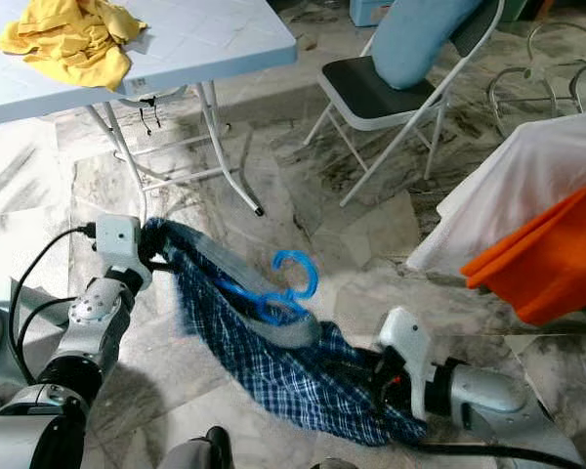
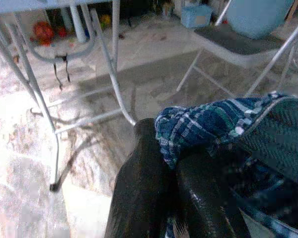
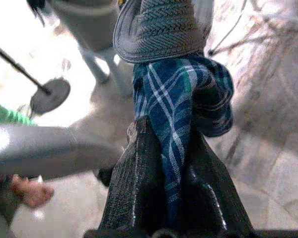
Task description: Hang hanger
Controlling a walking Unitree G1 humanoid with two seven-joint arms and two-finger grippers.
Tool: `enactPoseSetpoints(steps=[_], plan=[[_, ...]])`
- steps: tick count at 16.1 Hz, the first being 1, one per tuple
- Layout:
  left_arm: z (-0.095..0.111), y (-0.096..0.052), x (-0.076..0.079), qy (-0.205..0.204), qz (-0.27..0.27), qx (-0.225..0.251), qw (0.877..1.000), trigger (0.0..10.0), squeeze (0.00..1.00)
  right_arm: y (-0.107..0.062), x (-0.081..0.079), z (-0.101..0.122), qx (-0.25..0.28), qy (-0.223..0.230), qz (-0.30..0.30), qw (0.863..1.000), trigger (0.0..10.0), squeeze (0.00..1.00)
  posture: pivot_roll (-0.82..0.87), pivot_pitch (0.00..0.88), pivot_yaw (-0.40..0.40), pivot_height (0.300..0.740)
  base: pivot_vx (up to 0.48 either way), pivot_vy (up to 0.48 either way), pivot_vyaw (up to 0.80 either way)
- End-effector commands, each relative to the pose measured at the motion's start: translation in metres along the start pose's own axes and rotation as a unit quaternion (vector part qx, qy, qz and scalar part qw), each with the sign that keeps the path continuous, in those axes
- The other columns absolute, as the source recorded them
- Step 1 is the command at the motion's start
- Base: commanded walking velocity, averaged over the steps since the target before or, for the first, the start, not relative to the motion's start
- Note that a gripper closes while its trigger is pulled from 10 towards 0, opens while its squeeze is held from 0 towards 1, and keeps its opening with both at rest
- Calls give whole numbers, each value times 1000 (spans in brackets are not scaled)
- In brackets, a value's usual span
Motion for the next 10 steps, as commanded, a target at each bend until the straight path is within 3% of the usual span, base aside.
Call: enactPoseSetpoints(steps=[1,2,6,7,9,10], plan=[[-19,-8,-2,3,4,-38,999,0,0,-6,7,16,29,-15,-15,999,10000,0,-109,202,33,740,0,0,0],[-30,-12,1,3,-1,-64,998,0,0,-8,14,21,45,-14,-36,998,10000,0,-109,202,33,740,0,0,0],[-54,-22,7,-7,-7,-121,993,0,0,-10,16,34,80,-9,-35,996,10000,0,-120,202,32,740,0,0,0],[-60,-23,13,-19,-16,-136,990,0,0,-11,18,42,109,5,-39,993,10000,0,-120,202,32,740,0,0,0],[-61,-23,19,-22,-27,-141,989,0,0,-9,18,52,141,17,-39,989,10000,0,-120,203,31,740,0,0,0],[-59,-20,30,-34,-49,-136,989,0,0,-2,23,58,163,24,-63,984,10000,0,-120,202,30,740,0,0,0]])
Point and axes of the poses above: a point about 5 cm out from each wrist's last joint towards the gripper, its own y axis pointing out of the wrist towards the gripper, its own z axis along the axis of the wrist's last joint, x = y × z, the point moved 2 cm from there along y, pointing out of the wrist towards the gripper, and after that the axes turned 5 degrees about -y, right-handed, at the moved point
